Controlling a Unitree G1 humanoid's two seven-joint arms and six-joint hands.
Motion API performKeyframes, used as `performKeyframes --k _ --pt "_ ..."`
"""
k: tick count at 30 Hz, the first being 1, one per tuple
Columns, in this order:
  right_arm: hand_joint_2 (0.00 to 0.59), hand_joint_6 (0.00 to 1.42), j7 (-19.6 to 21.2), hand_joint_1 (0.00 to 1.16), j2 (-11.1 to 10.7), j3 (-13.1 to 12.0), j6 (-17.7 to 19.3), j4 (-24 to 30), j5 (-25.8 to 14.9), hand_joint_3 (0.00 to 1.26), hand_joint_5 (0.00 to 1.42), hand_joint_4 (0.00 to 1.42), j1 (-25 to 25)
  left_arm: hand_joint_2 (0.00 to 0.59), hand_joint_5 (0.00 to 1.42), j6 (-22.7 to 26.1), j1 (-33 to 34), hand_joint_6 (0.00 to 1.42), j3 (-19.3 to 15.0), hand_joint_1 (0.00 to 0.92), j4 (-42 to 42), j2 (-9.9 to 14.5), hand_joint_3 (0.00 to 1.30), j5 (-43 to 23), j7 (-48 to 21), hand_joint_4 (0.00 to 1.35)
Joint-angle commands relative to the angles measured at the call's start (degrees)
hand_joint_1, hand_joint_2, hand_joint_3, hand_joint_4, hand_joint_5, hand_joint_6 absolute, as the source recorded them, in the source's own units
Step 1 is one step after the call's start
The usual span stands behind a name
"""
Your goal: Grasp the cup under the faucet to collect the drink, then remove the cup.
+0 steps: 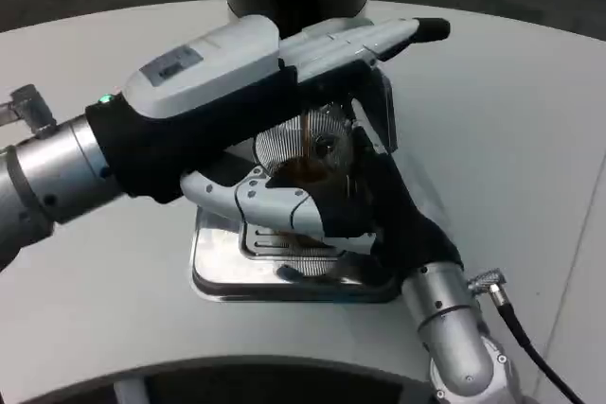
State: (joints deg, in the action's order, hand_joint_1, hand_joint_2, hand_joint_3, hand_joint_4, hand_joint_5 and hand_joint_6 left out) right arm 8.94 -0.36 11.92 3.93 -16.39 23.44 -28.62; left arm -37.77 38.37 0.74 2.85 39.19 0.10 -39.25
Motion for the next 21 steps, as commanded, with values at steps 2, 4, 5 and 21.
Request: performKeyframes --k 2,4,5,21 --pt "0.174 0.11 0.29 0.73 0.79 0.83 0.84 -2.32 -0.58 0.00 0.00 0.00 -0.22 0.137 0.04 -0.35 -1.21 0.02 0.63 0.000 0.98 0.58 0.00 0.23 -0.57 0.00" --pt "0.174 0.12 0.43 0.74 0.81 0.94 1.21 -2.72 -0.73 0.00 0.00 0.01 -0.11 0.137 0.04 -0.48 -1.23 0.02 0.53 0.000 1.17 0.58 0.00 0.17 -0.44 0.00" --pt "0.176 0.12 0.46 0.74 0.84 0.97 1.39 -2.90 -0.82 0.00 0.01 0.02 -0.09 0.137 0.04 -0.55 -1.26 0.02 0.46 0.000 1.25 0.56 0.00 0.13 -0.34 0.00" --pt "0.178 0.21 1.07 0.78 2.03 1.18 5.64 -9.21 -2.39 0.07 0.15 0.22 -2.98 0.188 0.05 -7.14 -5.99 0.02 -9.47 0.000 3.45 -2.00 0.00 -4.65 8.90 0.00"
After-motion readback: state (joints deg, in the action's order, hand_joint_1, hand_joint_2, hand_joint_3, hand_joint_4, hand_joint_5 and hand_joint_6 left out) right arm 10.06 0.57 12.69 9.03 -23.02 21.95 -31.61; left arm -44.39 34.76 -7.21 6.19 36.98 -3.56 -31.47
